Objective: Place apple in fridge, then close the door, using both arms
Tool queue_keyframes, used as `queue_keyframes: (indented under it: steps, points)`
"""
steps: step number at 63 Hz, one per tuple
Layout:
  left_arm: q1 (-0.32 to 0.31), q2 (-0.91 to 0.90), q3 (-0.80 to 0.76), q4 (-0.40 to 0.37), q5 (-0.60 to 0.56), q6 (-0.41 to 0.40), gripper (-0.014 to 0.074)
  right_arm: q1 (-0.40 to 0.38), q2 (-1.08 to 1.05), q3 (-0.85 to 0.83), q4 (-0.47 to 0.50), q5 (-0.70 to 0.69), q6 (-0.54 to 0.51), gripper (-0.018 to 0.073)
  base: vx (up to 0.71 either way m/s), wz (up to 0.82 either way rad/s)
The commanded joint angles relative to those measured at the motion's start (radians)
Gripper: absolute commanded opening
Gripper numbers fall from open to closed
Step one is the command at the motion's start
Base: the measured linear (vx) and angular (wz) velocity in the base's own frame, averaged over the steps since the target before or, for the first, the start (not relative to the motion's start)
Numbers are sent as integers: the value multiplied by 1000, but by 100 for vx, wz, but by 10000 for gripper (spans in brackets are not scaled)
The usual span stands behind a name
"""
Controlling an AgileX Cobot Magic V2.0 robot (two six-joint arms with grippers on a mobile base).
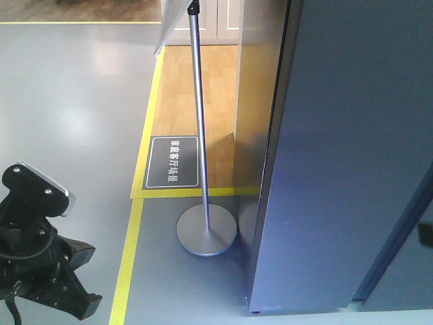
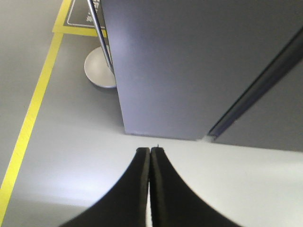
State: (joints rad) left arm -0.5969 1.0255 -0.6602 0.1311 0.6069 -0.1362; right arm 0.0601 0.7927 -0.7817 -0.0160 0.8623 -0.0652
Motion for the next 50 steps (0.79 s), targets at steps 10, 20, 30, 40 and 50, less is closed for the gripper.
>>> queue_keyframes:
  steps: [10,20,30,40,50]
  points:
    - [1,-15,-24,5,-48,-10,-6,2,-235,55,-17,146,7,-4,0,0]
    - [1,-15,-24,5,-48,-10,-6,2,-344,80,-15,245,8,-4,0,0]
    - [1,-15,-24,5,-48,-10,-6,2,-410,81,-12,281,8,-4,0,0]
    - [1,-15,-24,5,-48,-10,-6,2,-443,81,16,283,13,-4,0,0]
    - [1,-15,-24,5,-48,-10,-6,2,-445,81,16,284,13,-4,0,0]
